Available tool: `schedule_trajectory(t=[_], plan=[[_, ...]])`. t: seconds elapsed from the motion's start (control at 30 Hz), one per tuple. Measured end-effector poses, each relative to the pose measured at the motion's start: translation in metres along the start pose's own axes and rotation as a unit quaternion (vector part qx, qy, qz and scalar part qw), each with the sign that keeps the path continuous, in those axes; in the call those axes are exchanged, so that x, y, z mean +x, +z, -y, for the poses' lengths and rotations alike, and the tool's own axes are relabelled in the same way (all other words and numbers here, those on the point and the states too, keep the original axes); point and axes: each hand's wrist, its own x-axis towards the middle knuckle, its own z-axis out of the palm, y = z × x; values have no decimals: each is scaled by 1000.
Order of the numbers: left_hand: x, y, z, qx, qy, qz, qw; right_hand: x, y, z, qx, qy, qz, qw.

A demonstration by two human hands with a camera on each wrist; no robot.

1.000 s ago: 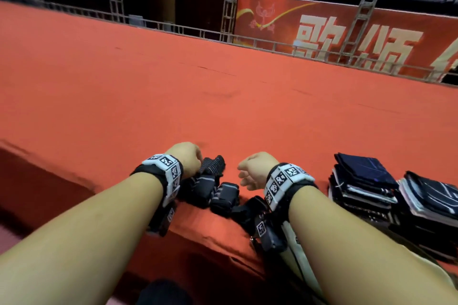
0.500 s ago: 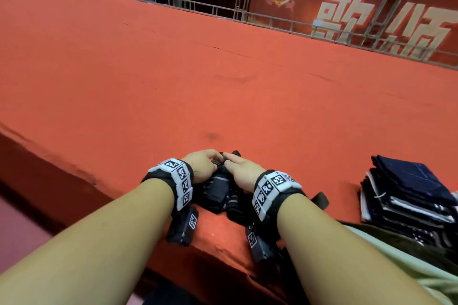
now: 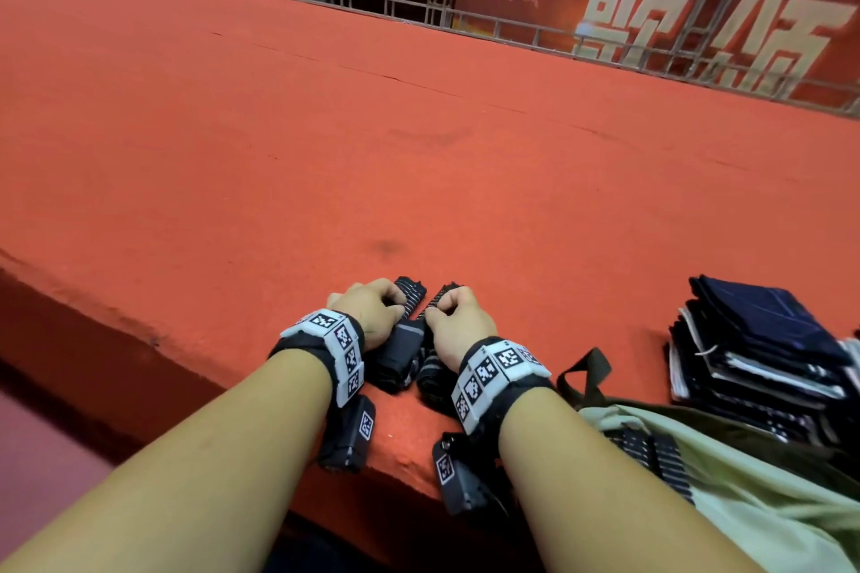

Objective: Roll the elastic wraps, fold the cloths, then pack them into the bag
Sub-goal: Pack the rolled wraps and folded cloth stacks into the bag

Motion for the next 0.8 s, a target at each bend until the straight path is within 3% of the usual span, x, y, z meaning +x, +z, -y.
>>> schedule_trajectory(t=[0.13,0.43,0.63,0.8], plan=[[5,1,3,-75,-32,-14,997,-2,2,-8,45,-6,-30,999],[4,-2,-1,-90,-91,-23,992,2,-6,-19,88,46,-53,994],[10,2,3,-88,-56,25,994,5,0,-22,125,25,-23,992],[-5,-21,-14,-128,-31,-3,991,0,-5,-19,141,11,-20,990]])
